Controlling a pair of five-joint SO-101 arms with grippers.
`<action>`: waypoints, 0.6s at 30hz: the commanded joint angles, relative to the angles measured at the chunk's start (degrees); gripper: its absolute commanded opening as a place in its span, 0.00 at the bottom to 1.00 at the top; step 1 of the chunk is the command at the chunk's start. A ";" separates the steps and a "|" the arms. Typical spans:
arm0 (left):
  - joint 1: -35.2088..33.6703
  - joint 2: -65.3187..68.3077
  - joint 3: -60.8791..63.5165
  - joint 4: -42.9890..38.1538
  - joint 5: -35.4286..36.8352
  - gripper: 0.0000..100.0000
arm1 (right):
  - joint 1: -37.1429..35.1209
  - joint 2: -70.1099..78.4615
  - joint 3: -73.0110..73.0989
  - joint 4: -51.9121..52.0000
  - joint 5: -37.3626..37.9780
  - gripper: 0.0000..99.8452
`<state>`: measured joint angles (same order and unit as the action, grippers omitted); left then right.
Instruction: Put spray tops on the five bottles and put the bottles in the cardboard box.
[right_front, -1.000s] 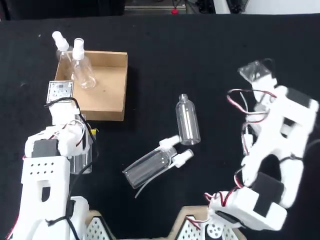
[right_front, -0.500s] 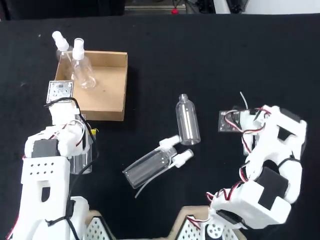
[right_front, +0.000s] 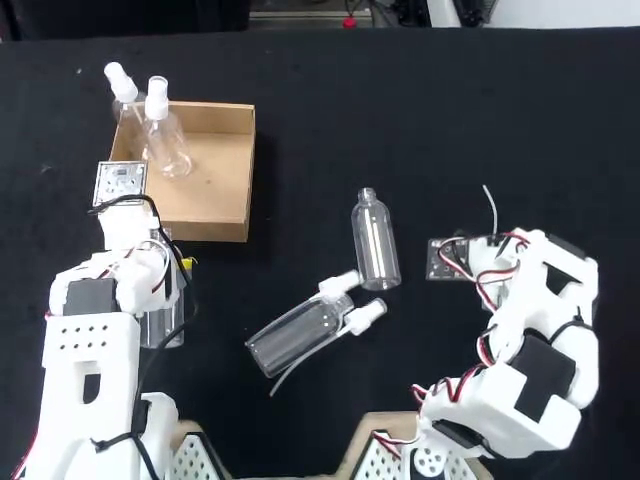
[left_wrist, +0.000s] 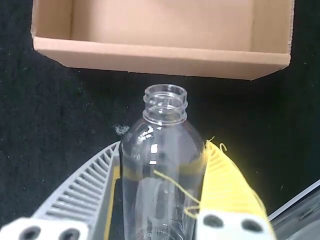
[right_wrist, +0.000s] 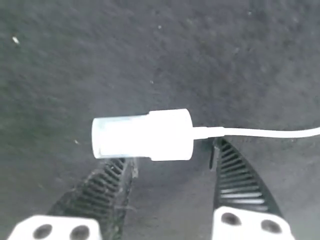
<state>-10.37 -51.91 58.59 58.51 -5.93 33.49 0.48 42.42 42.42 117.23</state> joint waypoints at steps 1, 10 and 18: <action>-0.13 0.00 -0.22 -0.97 -0.62 0.11 | -2.55 -4.97 2.15 -0.70 -2.20 0.23; -0.13 0.00 -0.04 -0.97 -0.62 0.11 | -8.70 -10.07 9.45 -0.97 0.53 0.23; -0.13 0.00 -0.04 -0.88 -0.62 0.11 | -8.88 -10.15 9.36 -0.97 0.79 0.13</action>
<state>-10.37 -51.91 59.30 58.51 -5.93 26.02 -7.78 51.74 42.07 117.67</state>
